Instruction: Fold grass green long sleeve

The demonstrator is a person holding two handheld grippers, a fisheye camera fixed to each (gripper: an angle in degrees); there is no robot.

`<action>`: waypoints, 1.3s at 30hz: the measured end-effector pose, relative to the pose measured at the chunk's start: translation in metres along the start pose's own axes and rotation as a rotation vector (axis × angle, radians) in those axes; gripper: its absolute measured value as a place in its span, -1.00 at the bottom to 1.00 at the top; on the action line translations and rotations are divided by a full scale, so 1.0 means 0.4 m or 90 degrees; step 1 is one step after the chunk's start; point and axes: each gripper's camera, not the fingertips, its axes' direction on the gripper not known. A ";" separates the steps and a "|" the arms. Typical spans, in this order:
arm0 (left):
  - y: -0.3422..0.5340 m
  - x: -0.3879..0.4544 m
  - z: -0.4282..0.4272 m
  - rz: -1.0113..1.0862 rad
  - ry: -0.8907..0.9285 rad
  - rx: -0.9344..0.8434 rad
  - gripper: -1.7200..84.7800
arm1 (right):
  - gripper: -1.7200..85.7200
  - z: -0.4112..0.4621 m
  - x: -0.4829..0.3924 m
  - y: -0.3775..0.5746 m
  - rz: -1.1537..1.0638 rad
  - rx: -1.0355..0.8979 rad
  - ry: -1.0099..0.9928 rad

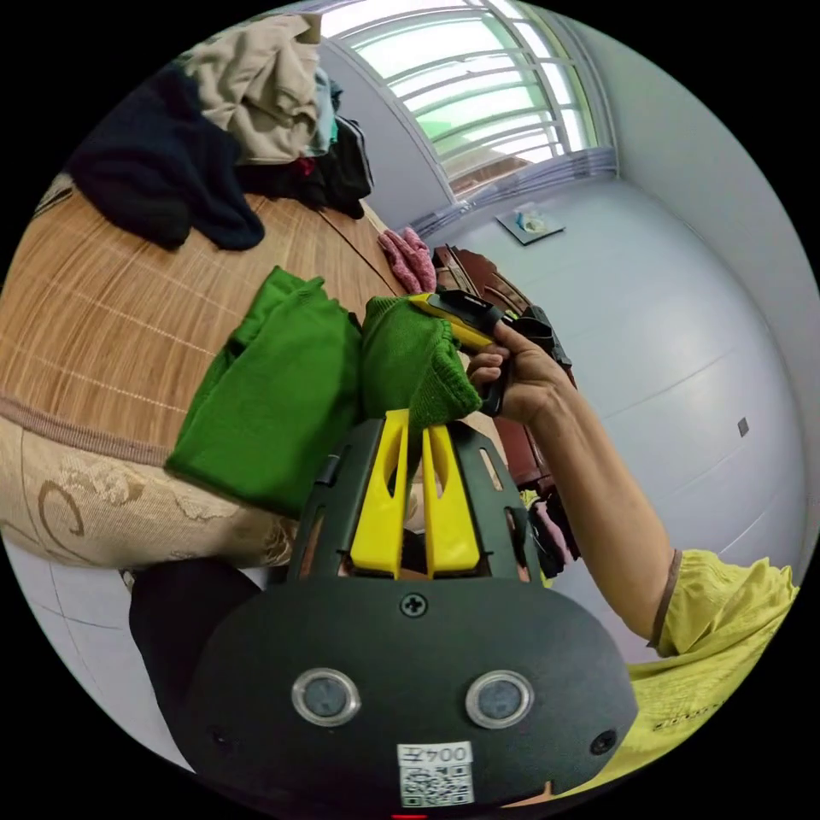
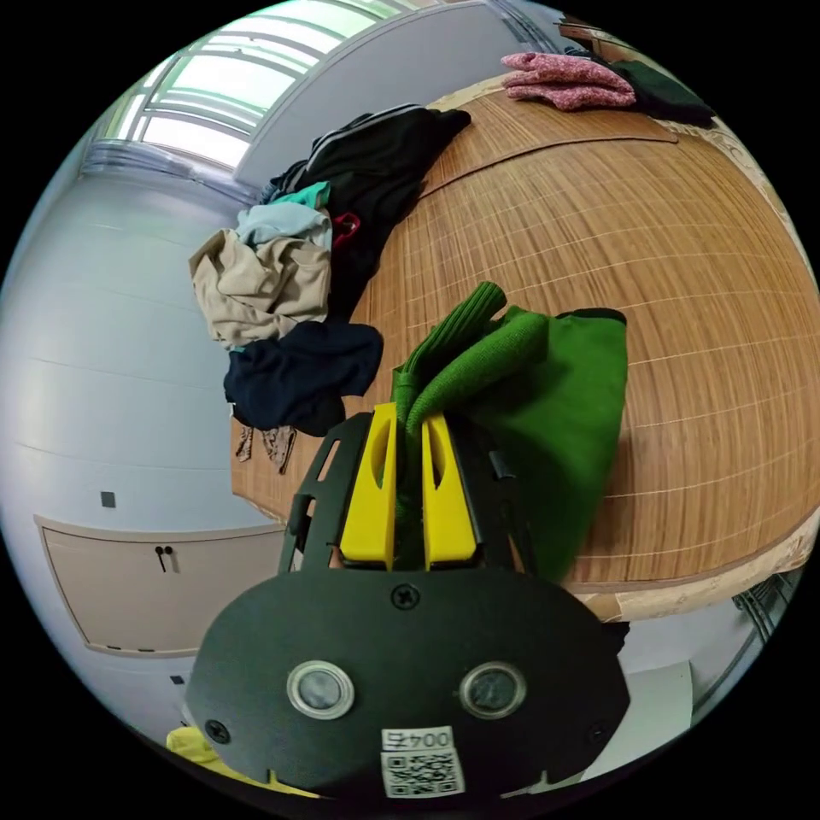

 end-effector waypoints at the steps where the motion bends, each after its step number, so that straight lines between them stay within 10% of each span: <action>1: 0.032 -0.064 0.019 -0.025 0.013 0.007 -0.94 | -0.84 0.036 -0.032 -0.005 0.004 0.001 0.008; 12: 0.310 -0.463 0.210 -0.212 0.059 0.036 -0.93 | -0.83 0.316 -0.278 -0.016 -0.001 -0.003 0.084; 24: 0.482 -0.511 0.327 -0.276 0.040 0.091 -0.87 | -0.76 0.448 -0.707 0.051 -0.346 0.028 0.461; 39: 0.281 0.011 0.451 0.122 -0.236 0.017 -0.94 | -0.82 0.373 -0.457 0.381 -0.246 -0.093 0.383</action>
